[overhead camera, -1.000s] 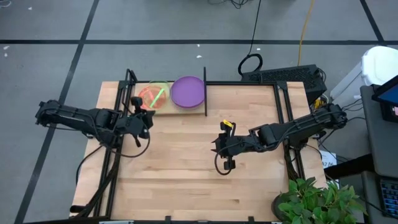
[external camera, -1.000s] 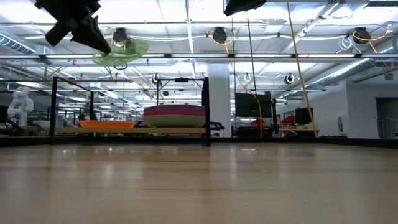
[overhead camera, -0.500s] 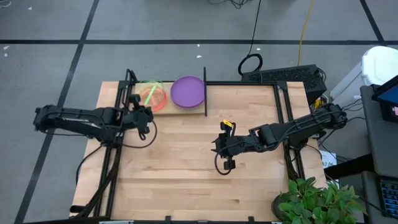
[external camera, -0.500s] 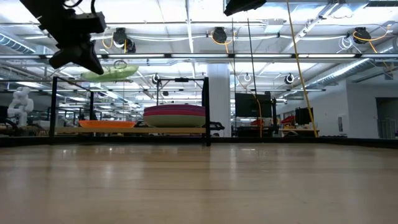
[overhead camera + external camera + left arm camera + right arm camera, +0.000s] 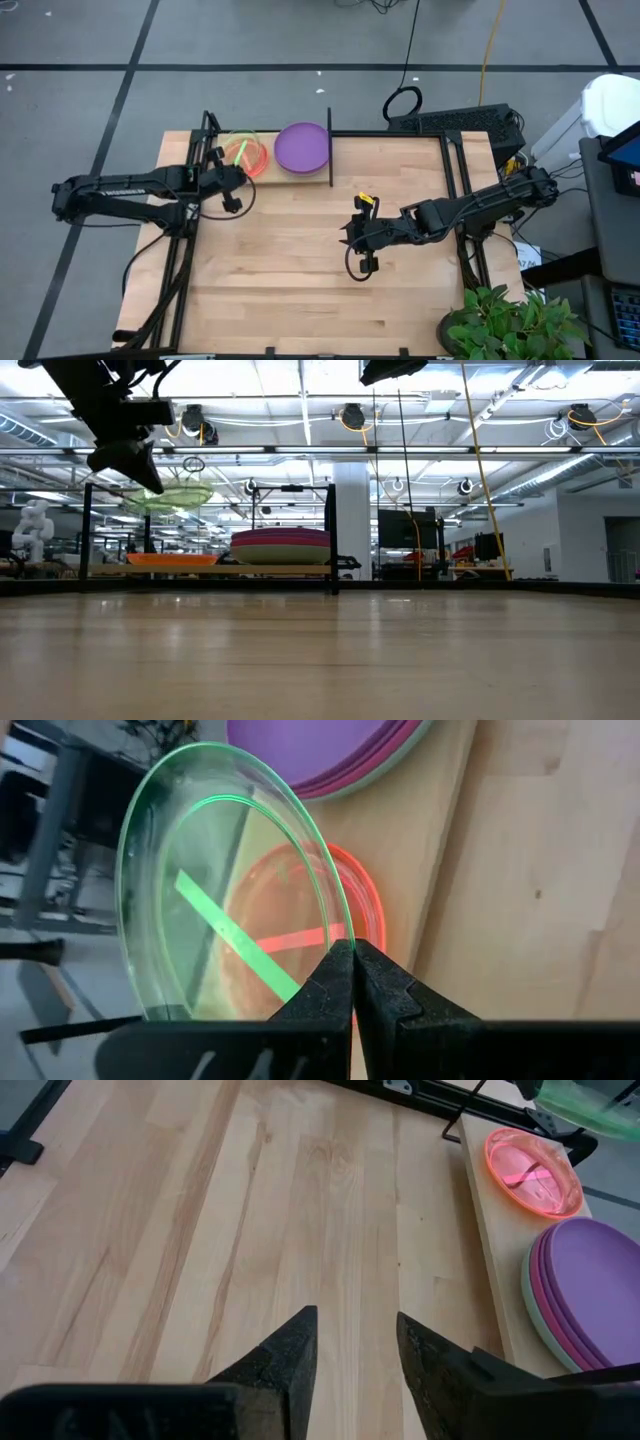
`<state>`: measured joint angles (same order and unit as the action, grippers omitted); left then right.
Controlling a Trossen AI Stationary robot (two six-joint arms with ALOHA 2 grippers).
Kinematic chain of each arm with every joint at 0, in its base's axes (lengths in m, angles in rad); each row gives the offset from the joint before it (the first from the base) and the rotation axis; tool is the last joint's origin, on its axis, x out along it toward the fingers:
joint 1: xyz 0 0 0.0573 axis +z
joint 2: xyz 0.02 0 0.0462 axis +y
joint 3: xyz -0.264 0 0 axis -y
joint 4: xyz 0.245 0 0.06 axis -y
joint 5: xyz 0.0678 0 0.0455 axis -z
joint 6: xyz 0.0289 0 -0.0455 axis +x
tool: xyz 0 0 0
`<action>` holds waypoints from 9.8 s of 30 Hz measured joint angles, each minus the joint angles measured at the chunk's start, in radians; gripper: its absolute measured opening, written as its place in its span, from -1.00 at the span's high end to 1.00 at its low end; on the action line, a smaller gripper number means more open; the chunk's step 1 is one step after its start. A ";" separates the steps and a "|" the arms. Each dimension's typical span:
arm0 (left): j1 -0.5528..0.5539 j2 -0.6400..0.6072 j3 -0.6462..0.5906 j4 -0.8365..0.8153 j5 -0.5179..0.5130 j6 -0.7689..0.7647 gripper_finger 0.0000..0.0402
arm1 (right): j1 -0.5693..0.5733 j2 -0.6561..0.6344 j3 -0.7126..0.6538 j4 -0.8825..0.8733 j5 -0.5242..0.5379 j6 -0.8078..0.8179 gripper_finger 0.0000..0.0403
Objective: Place and stack plates onto a shelf
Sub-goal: Stack the transparent green plate on the transparent red plate on the shelf, then return to Home Position
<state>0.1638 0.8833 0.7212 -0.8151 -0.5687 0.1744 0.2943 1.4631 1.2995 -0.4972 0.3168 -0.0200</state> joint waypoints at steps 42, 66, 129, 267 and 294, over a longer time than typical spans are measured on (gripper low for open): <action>0.203 0.317 -0.001 0.133 0.111 -0.001 0.86 | 0.000 0.000 -0.084 0.107 -0.004 -0.055 0.40; 0.139 0.155 0.002 0.161 0.158 -0.118 0.13 | -0.001 0.000 -0.085 0.139 0.009 -0.092 0.40; -0.565 -0.584 -0.712 0.973 0.335 -0.019 0.99 | -0.172 -0.783 -1.195 1.014 -0.192 -0.248 1.00; -0.325 -0.877 -0.710 0.825 0.532 -0.074 0.99 | -0.217 -1.460 -1.284 0.546 -0.240 -0.202 1.00; -0.325 -0.877 -0.713 0.870 0.527 -0.101 0.99 | -0.217 -1.460 -1.284 0.545 -0.240 -0.202 1.00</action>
<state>-0.1612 0.0063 0.0086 0.0551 -0.0422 0.0731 0.0776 0.0032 0.0151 0.0483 0.0765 -0.2218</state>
